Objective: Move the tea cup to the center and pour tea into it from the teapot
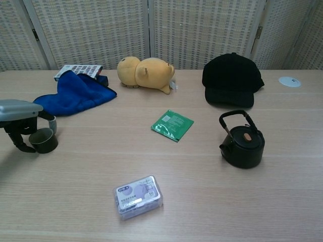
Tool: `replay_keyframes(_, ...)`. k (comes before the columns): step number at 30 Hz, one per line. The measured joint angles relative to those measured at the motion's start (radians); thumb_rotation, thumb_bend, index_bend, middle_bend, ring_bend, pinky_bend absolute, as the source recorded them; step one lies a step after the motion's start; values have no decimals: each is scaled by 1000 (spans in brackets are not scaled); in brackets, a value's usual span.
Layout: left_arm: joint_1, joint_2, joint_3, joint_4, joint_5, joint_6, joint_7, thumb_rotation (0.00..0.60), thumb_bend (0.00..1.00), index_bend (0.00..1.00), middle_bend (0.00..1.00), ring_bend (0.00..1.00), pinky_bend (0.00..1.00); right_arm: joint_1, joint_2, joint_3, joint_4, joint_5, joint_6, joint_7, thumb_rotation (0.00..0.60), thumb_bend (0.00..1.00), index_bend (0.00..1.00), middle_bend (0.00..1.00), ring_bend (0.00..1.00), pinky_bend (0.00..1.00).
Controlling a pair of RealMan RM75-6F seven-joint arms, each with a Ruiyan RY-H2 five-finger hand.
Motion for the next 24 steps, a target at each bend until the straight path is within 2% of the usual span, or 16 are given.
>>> replay_keyframes(10,-5,-14,11,19,19,14,-27,600,222,457,944,957,905,0,0,-1,1,2,-5,1,600,59,314,331,196,195)
replay_keyframes(15,-11,-12,13,17,33,25,-49,600,227,465,945,958,905,0,0,-1,1,1,-4,3,600,60,319,331,196,195)
replay_keyframes(24,-32,17,8,-68,46,32,-51,600,227,467,945,958,905,5,5,-2,7,-7,-11,6,600,60,319,332,196,195)
